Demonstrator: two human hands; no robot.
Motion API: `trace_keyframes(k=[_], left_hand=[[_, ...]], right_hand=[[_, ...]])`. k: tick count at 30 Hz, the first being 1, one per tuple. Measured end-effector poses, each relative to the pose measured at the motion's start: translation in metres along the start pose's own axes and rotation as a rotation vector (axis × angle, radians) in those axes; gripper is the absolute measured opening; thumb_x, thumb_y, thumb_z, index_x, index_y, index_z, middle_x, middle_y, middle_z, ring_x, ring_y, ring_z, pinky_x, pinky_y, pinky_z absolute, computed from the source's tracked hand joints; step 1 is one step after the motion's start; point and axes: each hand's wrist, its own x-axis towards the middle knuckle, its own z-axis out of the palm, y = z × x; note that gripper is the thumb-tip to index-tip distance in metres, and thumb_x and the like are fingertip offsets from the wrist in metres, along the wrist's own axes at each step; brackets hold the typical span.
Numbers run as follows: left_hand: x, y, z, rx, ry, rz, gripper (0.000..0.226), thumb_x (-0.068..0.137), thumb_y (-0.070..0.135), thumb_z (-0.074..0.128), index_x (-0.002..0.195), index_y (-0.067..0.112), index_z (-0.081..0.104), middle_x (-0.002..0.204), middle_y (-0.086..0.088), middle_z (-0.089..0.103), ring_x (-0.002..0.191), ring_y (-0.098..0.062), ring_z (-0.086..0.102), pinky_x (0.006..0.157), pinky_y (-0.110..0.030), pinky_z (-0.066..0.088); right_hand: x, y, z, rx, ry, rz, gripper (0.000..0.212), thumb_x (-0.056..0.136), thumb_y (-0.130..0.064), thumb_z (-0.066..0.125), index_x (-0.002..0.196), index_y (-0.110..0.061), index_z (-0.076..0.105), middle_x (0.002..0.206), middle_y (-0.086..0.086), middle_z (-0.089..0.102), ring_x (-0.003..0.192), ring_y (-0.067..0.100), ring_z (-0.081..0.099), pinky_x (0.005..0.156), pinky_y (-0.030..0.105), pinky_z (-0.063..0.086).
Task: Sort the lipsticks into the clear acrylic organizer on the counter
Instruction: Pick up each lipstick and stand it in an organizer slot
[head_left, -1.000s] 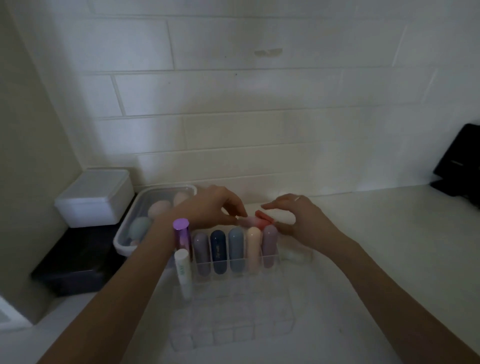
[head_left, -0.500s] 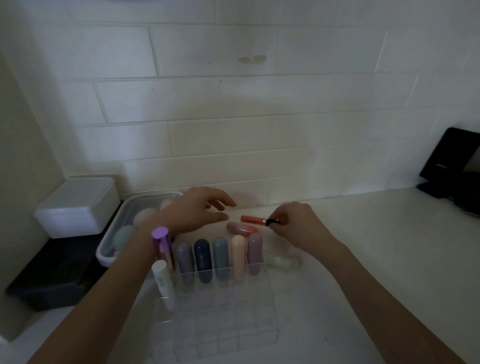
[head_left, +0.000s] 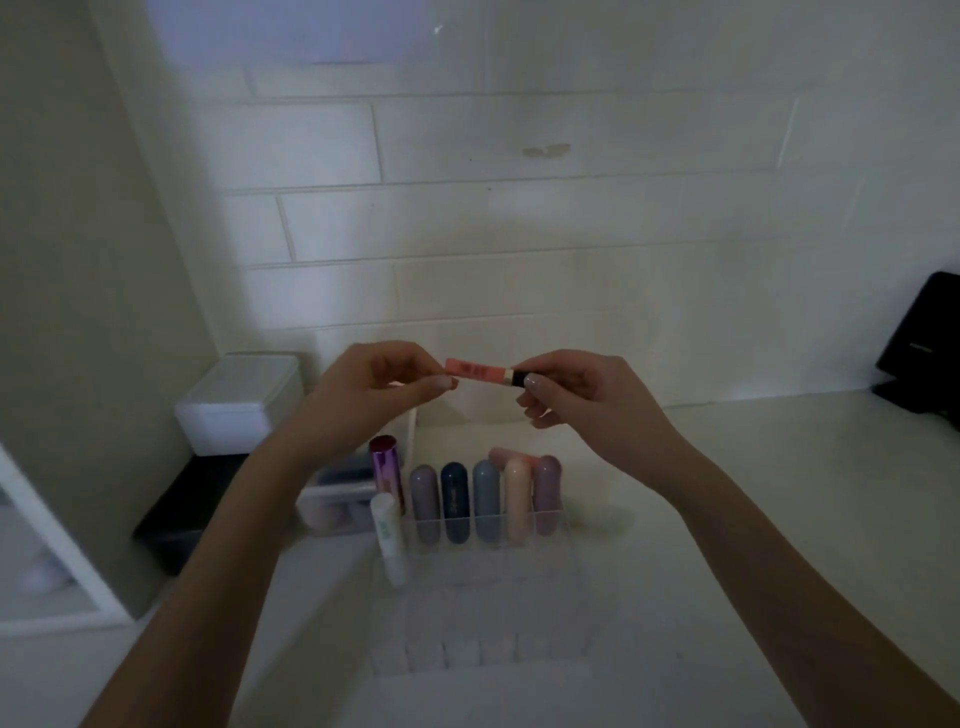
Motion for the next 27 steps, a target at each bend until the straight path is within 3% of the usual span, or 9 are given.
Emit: trace_keyframes(k=[2, 6, 11, 13, 15, 18, 21, 24, 27], left_hand=[[-0.010, -0.001, -0.001, 0.083, 0.045, -0.005, 0.006, 0.081, 0.019, 0.069, 0.079, 0.014, 0.067, 0.080, 0.002, 0.070, 0.076, -0.006, 0.064, 0.068, -0.013, 0.048], [-0.036, -0.003, -0.001, 0.147, 0.201, 0.100, 0.007, 0.081, 0.018, 0.070, 0.078, 0.016, 0.064, 0.080, 0.010, 0.068, 0.080, -0.002, 0.062, 0.086, -0.017, 0.044], [-0.064, 0.000, -0.002, 0.170, 0.238, 0.126, 0.010, 0.085, 0.013, 0.065, 0.080, 0.021, 0.061, 0.087, 0.007, 0.068, 0.086, -0.005, 0.060, 0.080, -0.010, 0.040], [-0.075, -0.002, 0.004, 0.136, 0.242, 0.092, 0.009, 0.087, 0.018, 0.062, 0.092, 0.025, 0.061, 0.098, 0.019, 0.063, 0.095, 0.009, 0.056, 0.082, -0.006, 0.039], [-0.087, -0.009, 0.014, 0.099, 0.294, 0.063, 0.025, 0.088, 0.024, 0.059, 0.110, 0.034, 0.056, 0.112, 0.025, 0.057, 0.107, 0.014, 0.050, 0.083, -0.003, 0.041], [-0.106, -0.019, 0.030, 0.110, 0.485, 0.102, 0.029, 0.091, 0.019, 0.058, 0.118, 0.028, 0.054, 0.109, 0.022, 0.057, 0.104, 0.012, 0.053, 0.079, 0.001, 0.039], [-0.121, -0.032, 0.047, 0.158, 0.611, 0.174, 0.025, 0.091, 0.019, 0.053, 0.116, 0.018, 0.058, 0.115, 0.015, 0.059, 0.110, 0.009, 0.052, 0.089, -0.005, 0.039], [-0.125, -0.037, 0.056, 0.239, 0.608, 0.179, 0.033, 0.090, 0.026, 0.047, 0.115, 0.010, 0.060, 0.121, -0.005, 0.062, 0.115, -0.014, 0.053, 0.096, -0.017, 0.040], [-0.123, -0.037, 0.057, 0.191, 0.590, 0.136, 0.033, 0.090, 0.031, 0.045, 0.115, 0.014, 0.058, 0.112, 0.001, 0.063, 0.102, -0.006, 0.056, 0.087, -0.010, 0.042]], right_hand=[[-0.004, -0.002, 0.006, -0.015, -0.021, 0.002, 0.020, 0.091, -0.006, 0.057, 0.089, -0.022, 0.069, 0.074, 0.004, 0.070, 0.068, 0.013, 0.067, 0.070, 0.025, 0.058], [-0.015, -0.010, 0.018, 0.014, -0.054, -0.006, 0.017, 0.091, -0.007, 0.057, 0.093, -0.019, 0.069, 0.080, 0.005, 0.073, 0.075, 0.015, 0.069, 0.074, 0.028, 0.058], [-0.030, -0.027, 0.024, 0.024, -0.030, -0.080, 0.012, 0.085, -0.003, 0.065, 0.096, -0.008, 0.067, 0.082, 0.011, 0.074, 0.072, 0.018, 0.070, 0.068, 0.023, 0.058], [-0.034, -0.031, 0.026, -0.008, -0.013, -0.098, 0.012, 0.080, 0.000, 0.070, 0.088, -0.007, 0.065, 0.076, 0.009, 0.073, 0.068, 0.016, 0.067, 0.065, 0.025, 0.058], [-0.036, -0.033, 0.028, -0.090, 0.000, -0.134, 0.011, 0.078, -0.001, 0.071, 0.084, -0.009, 0.066, 0.070, 0.001, 0.069, 0.064, 0.011, 0.065, 0.063, 0.027, 0.059], [-0.038, -0.034, 0.031, -0.141, 0.008, -0.170, 0.011, 0.079, -0.002, 0.068, 0.083, -0.011, 0.071, 0.065, -0.003, 0.063, 0.063, 0.009, 0.060, 0.062, 0.024, 0.056], [-0.041, -0.034, 0.038, -0.232, -0.082, -0.183, 0.013, 0.078, -0.003, 0.069, 0.082, -0.015, 0.072, 0.069, -0.001, 0.066, 0.066, 0.007, 0.058, 0.061, 0.022, 0.050], [-0.044, -0.029, 0.047, -0.304, -0.159, -0.211, 0.013, 0.078, -0.004, 0.069, 0.085, -0.016, 0.071, 0.069, -0.006, 0.063, 0.065, 0.004, 0.055, 0.059, 0.013, 0.043], [-0.044, -0.027, 0.052, -0.384, -0.158, -0.236, 0.014, 0.081, -0.010, 0.068, 0.089, -0.021, 0.071, 0.070, -0.018, 0.060, 0.068, 0.003, 0.055, 0.061, 0.009, 0.039]])
